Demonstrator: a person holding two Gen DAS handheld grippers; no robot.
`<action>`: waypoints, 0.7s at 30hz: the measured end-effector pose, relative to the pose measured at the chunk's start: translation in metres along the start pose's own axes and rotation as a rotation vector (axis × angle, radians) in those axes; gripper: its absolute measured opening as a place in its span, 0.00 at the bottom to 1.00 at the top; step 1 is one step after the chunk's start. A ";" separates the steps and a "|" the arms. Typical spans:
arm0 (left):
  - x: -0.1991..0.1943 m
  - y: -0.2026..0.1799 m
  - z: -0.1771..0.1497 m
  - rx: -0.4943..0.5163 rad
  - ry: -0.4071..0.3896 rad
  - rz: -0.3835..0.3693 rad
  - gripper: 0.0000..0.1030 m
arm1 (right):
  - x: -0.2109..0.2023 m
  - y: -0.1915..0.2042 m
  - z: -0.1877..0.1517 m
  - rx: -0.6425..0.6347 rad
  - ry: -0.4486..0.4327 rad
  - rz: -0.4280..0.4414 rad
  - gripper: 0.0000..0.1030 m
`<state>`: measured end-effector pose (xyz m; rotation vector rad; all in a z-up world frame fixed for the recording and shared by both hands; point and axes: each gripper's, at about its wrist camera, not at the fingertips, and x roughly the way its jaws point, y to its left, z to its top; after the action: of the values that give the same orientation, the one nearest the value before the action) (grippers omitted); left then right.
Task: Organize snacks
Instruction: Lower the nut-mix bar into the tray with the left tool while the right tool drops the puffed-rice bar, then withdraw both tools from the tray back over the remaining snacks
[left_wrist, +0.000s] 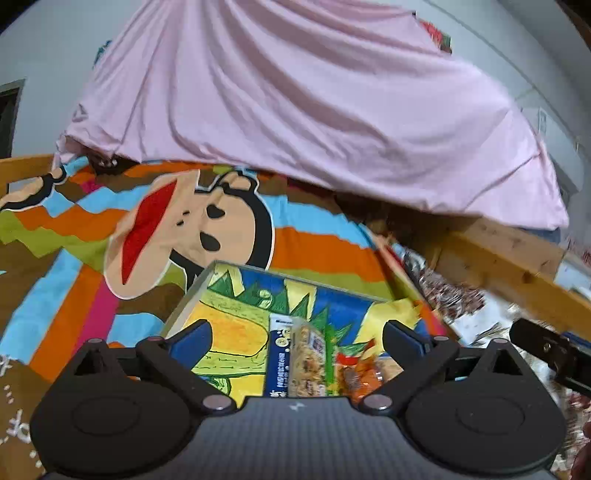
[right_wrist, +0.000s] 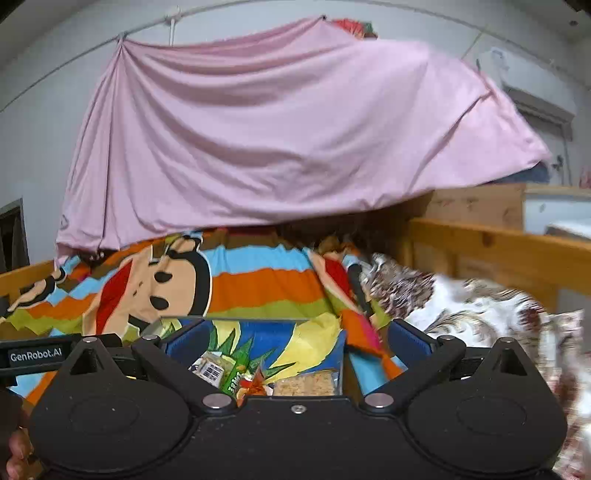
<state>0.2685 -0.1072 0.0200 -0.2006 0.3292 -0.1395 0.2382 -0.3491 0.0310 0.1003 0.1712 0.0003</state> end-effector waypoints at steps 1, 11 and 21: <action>-0.010 -0.001 0.001 -0.002 -0.010 -0.006 0.99 | -0.012 0.001 0.002 0.002 -0.010 -0.003 0.99; -0.094 -0.001 -0.005 0.012 -0.079 -0.015 0.99 | -0.107 0.015 -0.008 -0.048 -0.076 -0.031 0.99; -0.157 0.011 -0.026 0.073 -0.121 0.019 1.00 | -0.156 0.028 -0.038 0.039 -0.023 0.006 0.99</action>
<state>0.1135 -0.0748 0.0422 -0.1328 0.2056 -0.1201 0.0787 -0.3190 0.0234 0.1394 0.1484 0.0015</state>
